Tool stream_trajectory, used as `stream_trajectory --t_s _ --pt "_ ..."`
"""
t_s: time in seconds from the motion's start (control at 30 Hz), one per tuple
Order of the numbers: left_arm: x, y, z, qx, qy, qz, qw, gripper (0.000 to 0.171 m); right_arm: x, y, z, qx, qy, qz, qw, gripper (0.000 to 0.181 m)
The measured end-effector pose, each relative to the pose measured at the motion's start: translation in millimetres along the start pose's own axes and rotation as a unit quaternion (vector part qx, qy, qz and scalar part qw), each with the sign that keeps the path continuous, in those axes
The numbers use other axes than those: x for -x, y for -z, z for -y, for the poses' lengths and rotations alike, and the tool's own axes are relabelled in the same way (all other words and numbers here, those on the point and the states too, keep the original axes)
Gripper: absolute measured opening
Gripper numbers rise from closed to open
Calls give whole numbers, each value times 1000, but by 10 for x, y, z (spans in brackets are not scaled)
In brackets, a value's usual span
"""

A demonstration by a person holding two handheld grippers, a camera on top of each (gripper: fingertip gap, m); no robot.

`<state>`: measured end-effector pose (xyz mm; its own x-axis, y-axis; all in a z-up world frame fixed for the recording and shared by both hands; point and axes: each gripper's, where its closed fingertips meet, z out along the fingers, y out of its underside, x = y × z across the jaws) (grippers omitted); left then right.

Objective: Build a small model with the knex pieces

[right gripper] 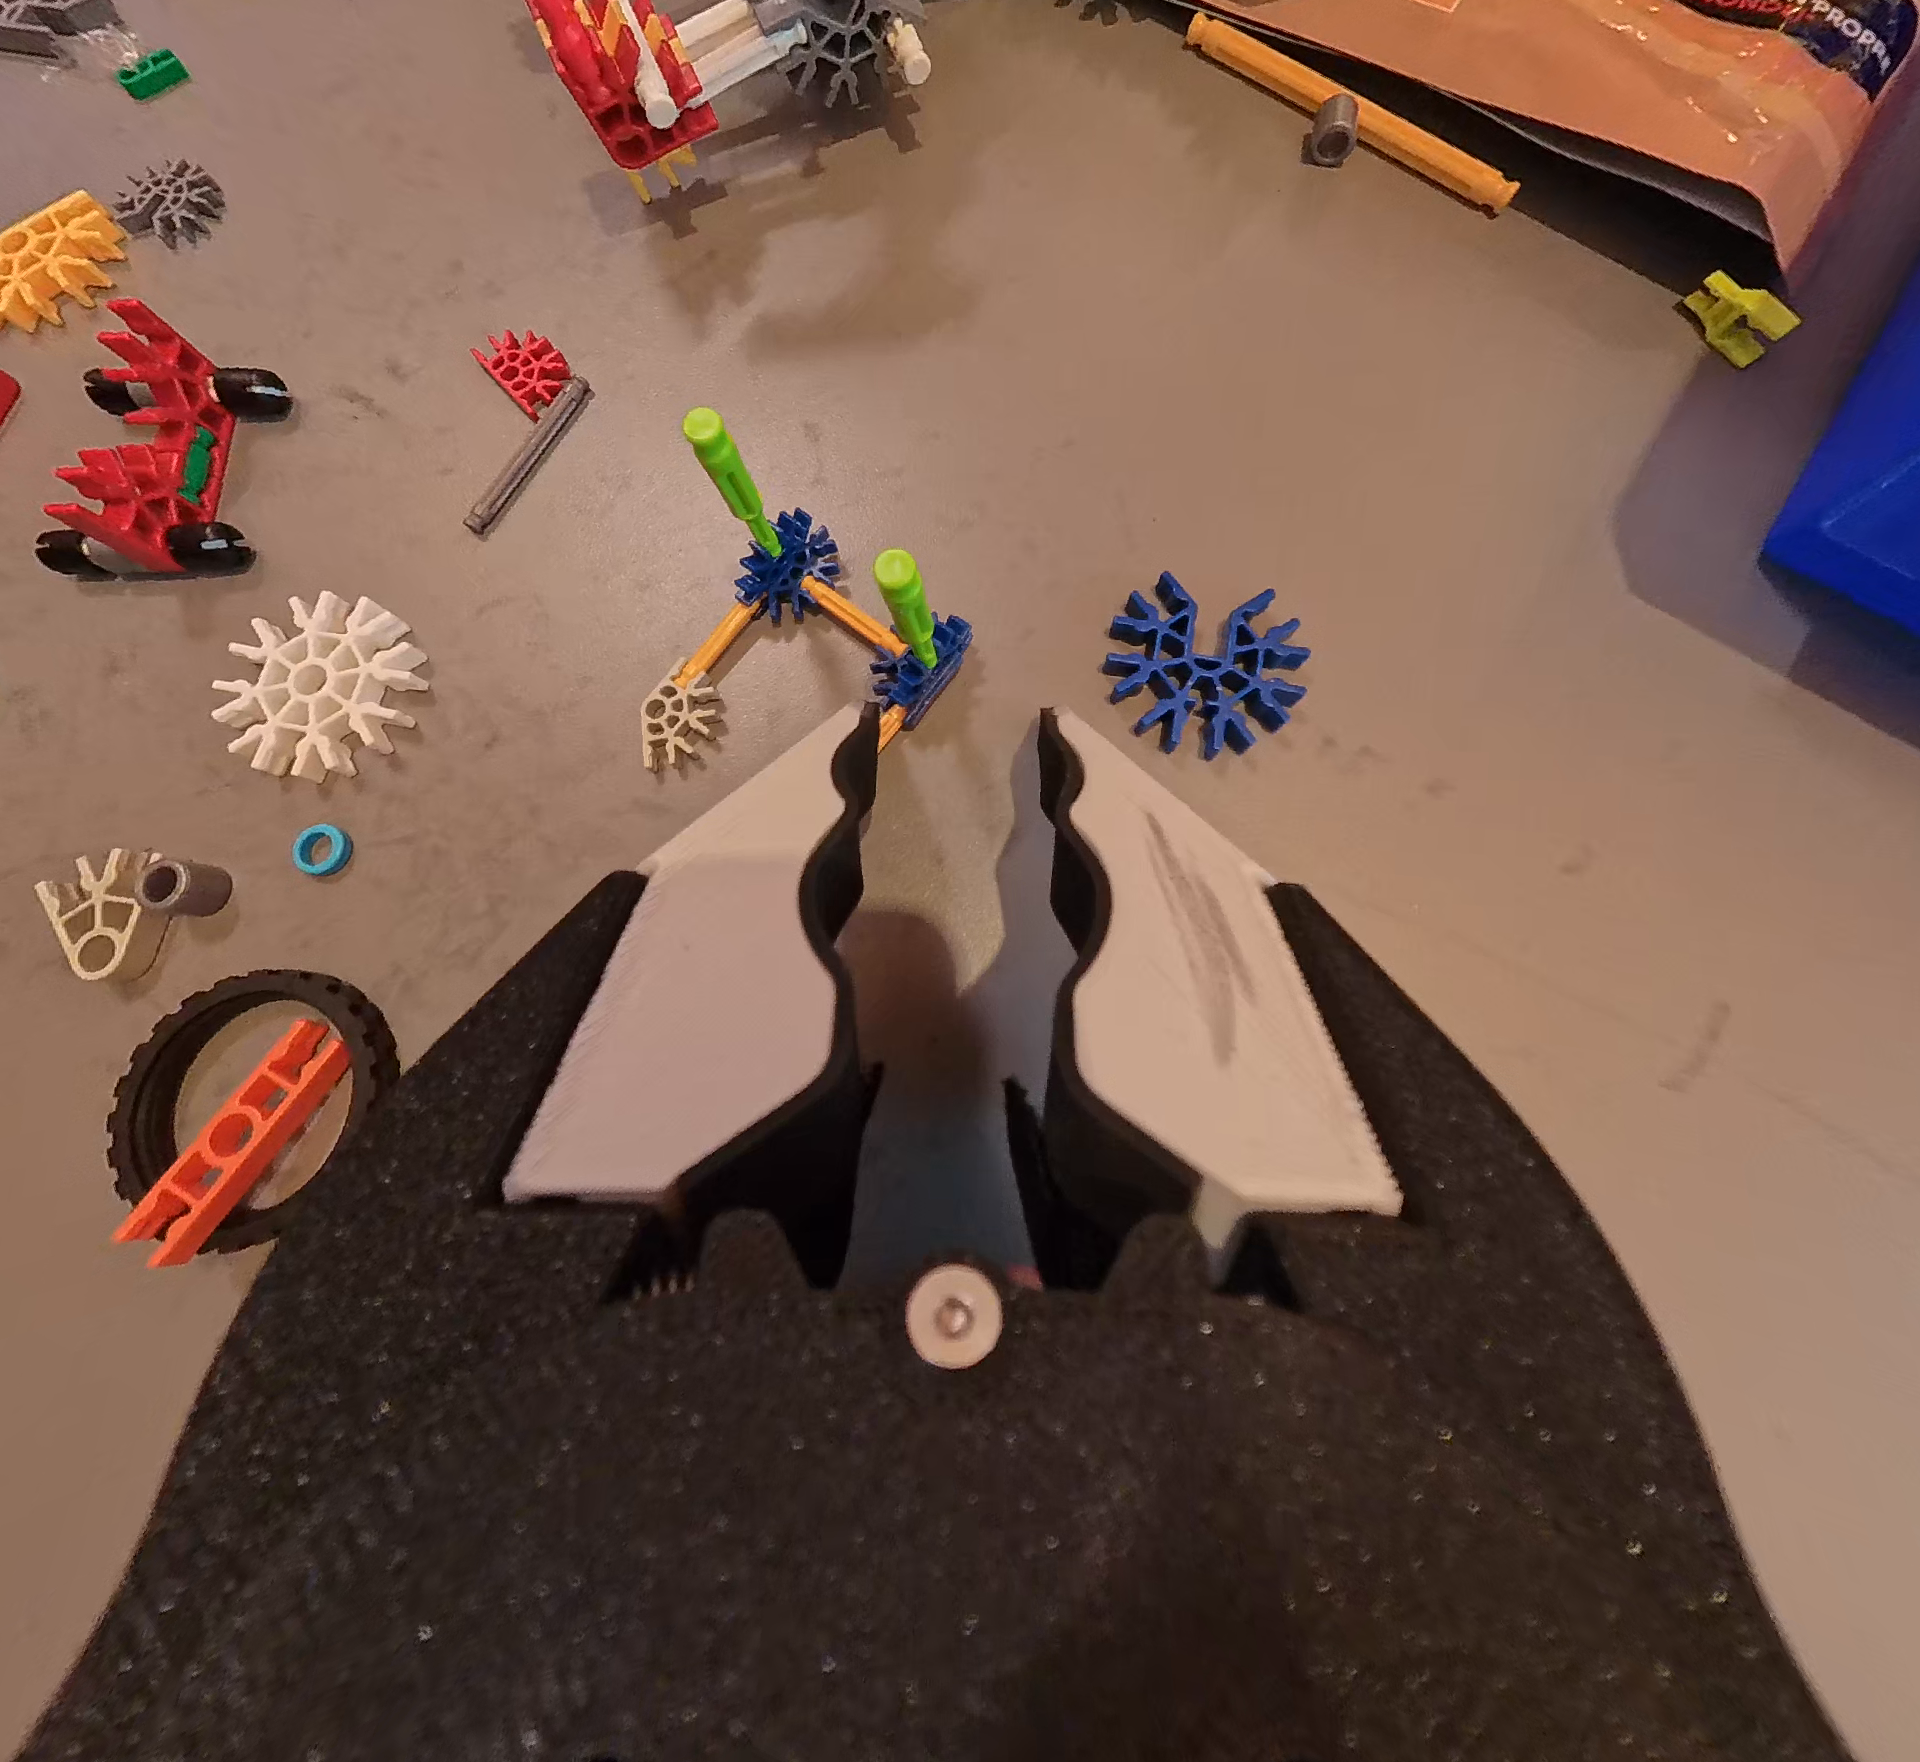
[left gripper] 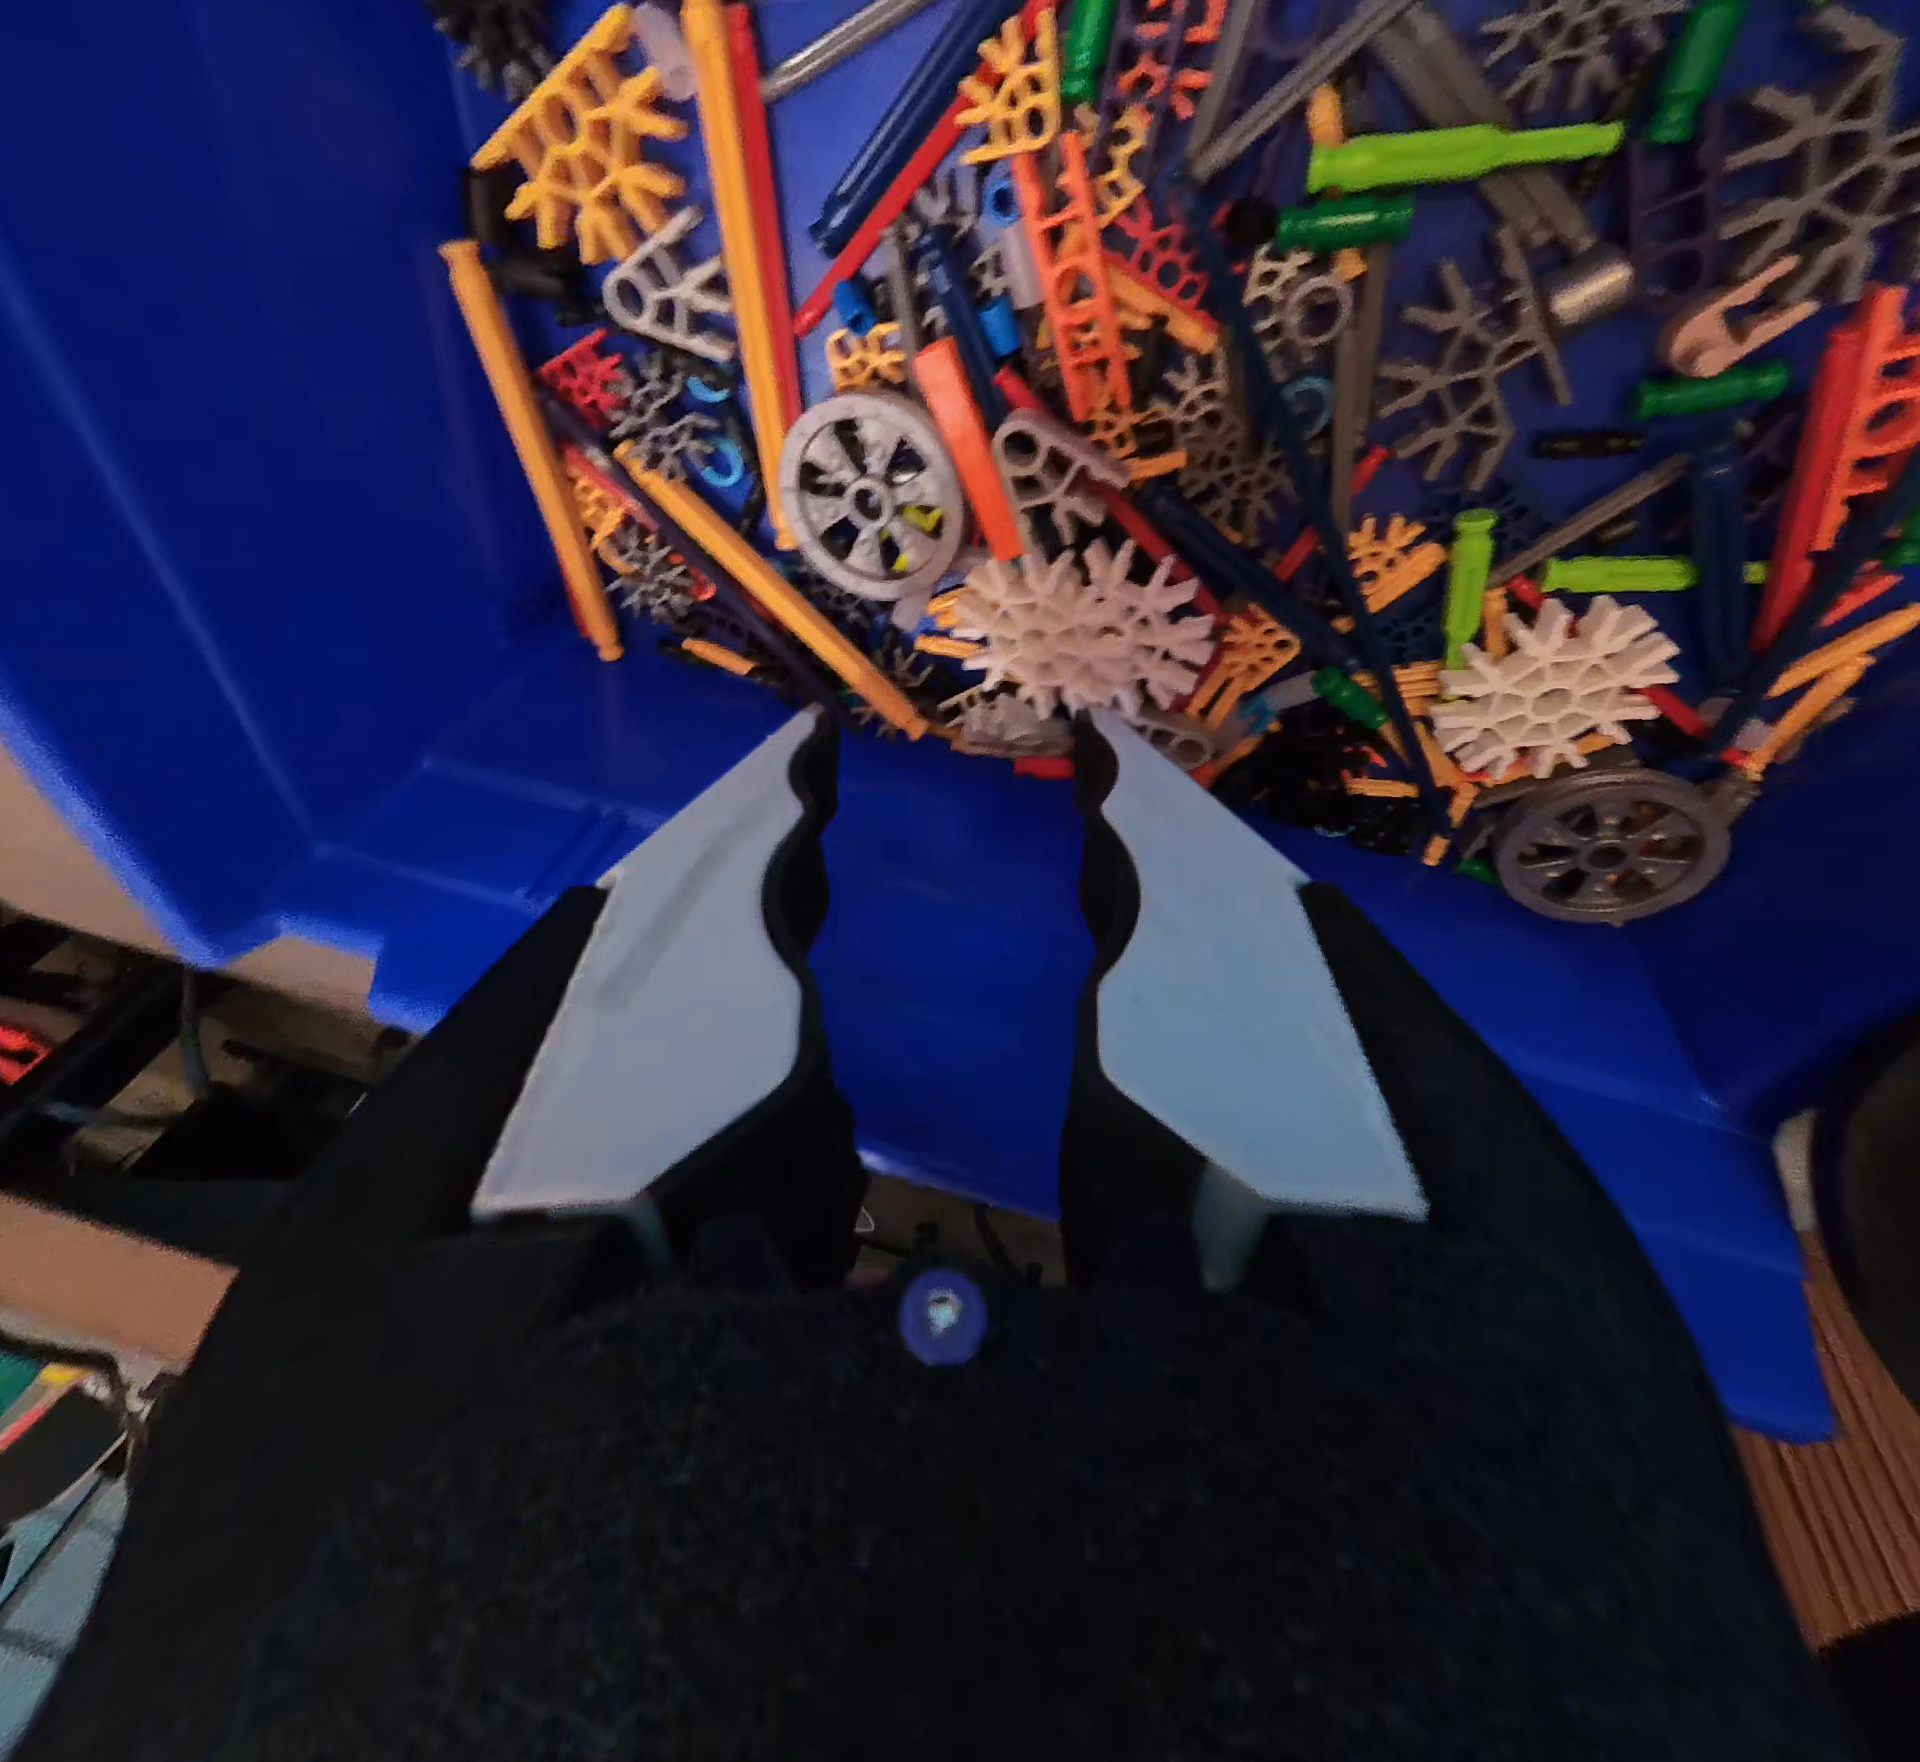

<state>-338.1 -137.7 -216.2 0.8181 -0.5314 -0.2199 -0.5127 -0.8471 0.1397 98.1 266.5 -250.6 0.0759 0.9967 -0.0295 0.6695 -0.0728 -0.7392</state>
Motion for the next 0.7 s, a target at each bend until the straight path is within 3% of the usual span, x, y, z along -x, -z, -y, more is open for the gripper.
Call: stream_trajectory --t_s 0.17,0.23,0.37,0.5,0.6,0.7 --pt "-55 -197 -74 65 -20 -16 998 43 3 3 4 -2 1 1 1000 30" --pt "-97 -263 -80 83 -27 -32 996 32 4 5 6 -2 1 1 1000 30" --pt "-94 -257 0 80 -36 -40 995 27 7 8 10 -4 2 2 1000 30" --pt "-112 -213 256 24 -43 -59 997 25 11 12 15 -6 2 3 1000 30" --pt "13 -7 700 -105 -22 -41 993 18 11 20 23 -10 3 2 1000 31" --pt "239 165 673 -115 -14 14 993 22 13 23 25 -11 4 3 1000 31"
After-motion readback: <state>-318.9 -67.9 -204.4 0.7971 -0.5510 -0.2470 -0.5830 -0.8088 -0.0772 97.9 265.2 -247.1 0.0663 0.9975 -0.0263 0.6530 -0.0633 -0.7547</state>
